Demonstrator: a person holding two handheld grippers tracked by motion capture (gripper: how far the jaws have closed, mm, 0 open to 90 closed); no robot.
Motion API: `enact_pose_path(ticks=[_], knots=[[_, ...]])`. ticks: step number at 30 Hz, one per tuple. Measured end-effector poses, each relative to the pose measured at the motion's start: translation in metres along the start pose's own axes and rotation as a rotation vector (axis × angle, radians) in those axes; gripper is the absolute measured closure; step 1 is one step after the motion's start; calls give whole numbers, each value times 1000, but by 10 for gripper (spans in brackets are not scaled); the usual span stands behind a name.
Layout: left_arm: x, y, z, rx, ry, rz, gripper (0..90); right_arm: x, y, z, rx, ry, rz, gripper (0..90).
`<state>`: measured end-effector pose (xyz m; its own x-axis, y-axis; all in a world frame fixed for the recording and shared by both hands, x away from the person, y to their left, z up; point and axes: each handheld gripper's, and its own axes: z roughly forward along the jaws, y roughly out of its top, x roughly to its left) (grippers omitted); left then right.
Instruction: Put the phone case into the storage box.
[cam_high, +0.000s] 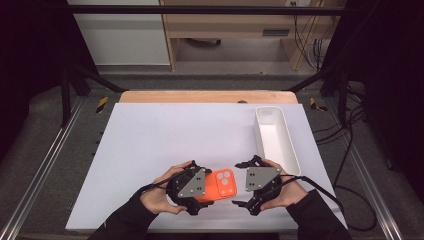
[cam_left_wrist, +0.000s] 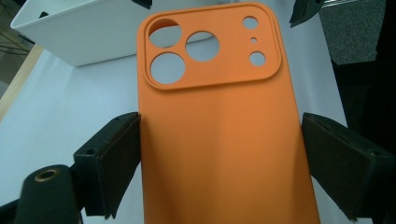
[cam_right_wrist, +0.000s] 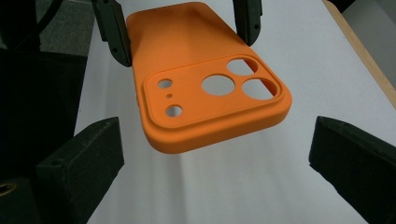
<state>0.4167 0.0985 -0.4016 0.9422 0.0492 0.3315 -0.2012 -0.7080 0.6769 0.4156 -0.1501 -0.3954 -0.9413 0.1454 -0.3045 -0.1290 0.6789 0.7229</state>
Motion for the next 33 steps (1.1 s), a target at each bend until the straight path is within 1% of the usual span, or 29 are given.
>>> enact_pose_path(ticks=[6, 12, 17, 21, 26, 28, 31, 33], knots=[[-1, 3, 2, -5, -11, 11, 137, 0, 0, 0, -18, 29, 4, 36], [-2, 7, 3, -16, -19, 21, 137, 0, -1, 2, -21, 41, -8, 39], [-4, 9, 5, -24, -29, 28, 137, 1, -1, 3, -39, 70, -10, 42], [-4, 11, 6, -34, -34, 30, 137, 2, -1, 4, -42, 83, -21, 43], [-5, 12, 6, -40, -35, 36, 137, 3, -2, 6, -50, 93, -29, 49], [-6, 12, 6, -45, -40, 31, 137, 3, -2, 7, -53, 95, -31, 52], [-6, 13, 6, -43, -45, 36, 137, 3, -2, 8, -67, 99, -36, 57], [-6, 13, 7, -45, -47, 34, 137, 2, -3, 8, -76, 94, -40, 61]])
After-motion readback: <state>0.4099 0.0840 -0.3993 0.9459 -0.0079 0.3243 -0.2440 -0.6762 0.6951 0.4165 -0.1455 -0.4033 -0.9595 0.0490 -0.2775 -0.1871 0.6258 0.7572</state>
